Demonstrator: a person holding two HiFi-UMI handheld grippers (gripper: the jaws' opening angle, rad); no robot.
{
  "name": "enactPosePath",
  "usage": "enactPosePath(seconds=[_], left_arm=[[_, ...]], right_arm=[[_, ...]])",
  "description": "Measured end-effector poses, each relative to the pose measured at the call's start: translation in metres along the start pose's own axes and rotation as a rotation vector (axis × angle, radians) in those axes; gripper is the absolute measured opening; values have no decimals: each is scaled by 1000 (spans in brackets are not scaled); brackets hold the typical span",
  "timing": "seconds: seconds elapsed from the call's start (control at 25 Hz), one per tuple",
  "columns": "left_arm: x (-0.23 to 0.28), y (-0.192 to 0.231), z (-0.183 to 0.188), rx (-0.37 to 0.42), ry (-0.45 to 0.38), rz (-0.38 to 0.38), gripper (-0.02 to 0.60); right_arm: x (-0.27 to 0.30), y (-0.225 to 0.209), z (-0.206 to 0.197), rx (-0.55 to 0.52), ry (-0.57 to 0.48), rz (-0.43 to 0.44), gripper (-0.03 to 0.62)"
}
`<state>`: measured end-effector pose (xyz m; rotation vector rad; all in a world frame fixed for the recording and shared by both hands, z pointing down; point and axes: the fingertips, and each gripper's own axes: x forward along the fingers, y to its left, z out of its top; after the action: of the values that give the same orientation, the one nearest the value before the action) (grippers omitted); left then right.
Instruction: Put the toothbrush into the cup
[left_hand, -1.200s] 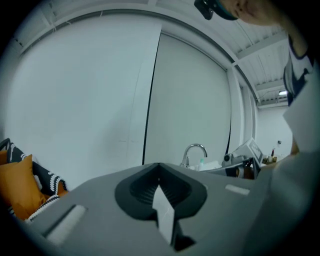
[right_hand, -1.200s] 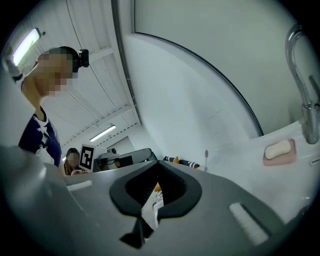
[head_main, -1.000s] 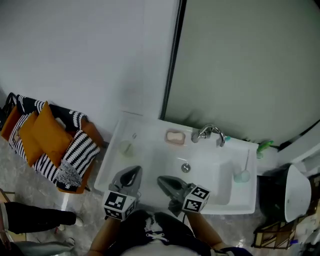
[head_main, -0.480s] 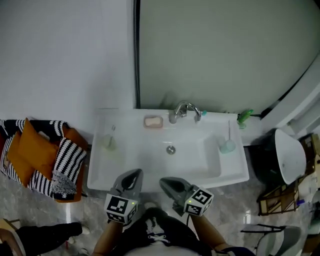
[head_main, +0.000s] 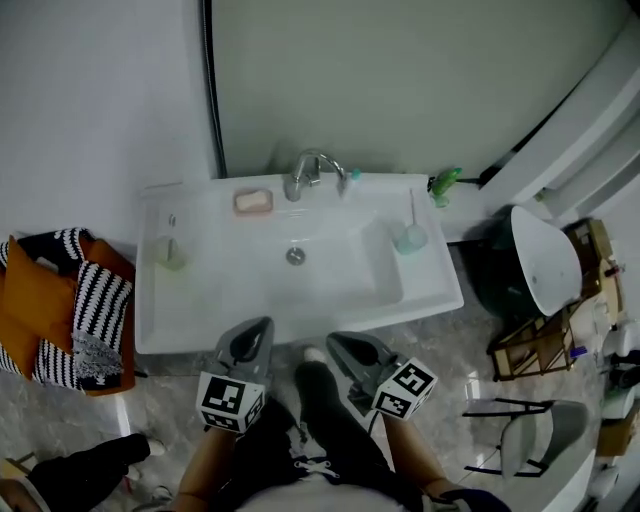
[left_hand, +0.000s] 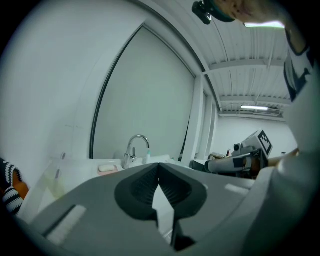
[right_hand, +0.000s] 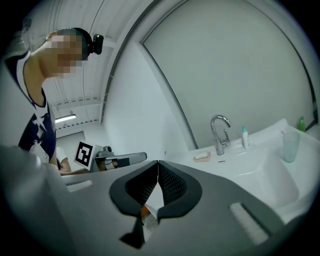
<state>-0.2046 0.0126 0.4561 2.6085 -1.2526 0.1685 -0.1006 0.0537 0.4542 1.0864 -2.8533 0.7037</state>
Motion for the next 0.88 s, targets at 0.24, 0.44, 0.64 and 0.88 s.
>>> enactPosePath(seconds=[0.24, 0.44, 0.64, 0.88], left_arm=[[36, -28, 15, 37, -27, -2, 0], [86, -44, 28, 55, -51, 21, 0], [148, -73, 34, 66, -45, 13, 0], [217, -101, 30, 71, -12, 13, 0]], right_arm=[[-31, -50, 21, -17, -52, -86, 3], [-55, -101, 45, 8, -53, -77, 3], [-80, -158, 73, -3, -38, -76, 8], [-116, -237, 99, -4, -27, -139, 29]])
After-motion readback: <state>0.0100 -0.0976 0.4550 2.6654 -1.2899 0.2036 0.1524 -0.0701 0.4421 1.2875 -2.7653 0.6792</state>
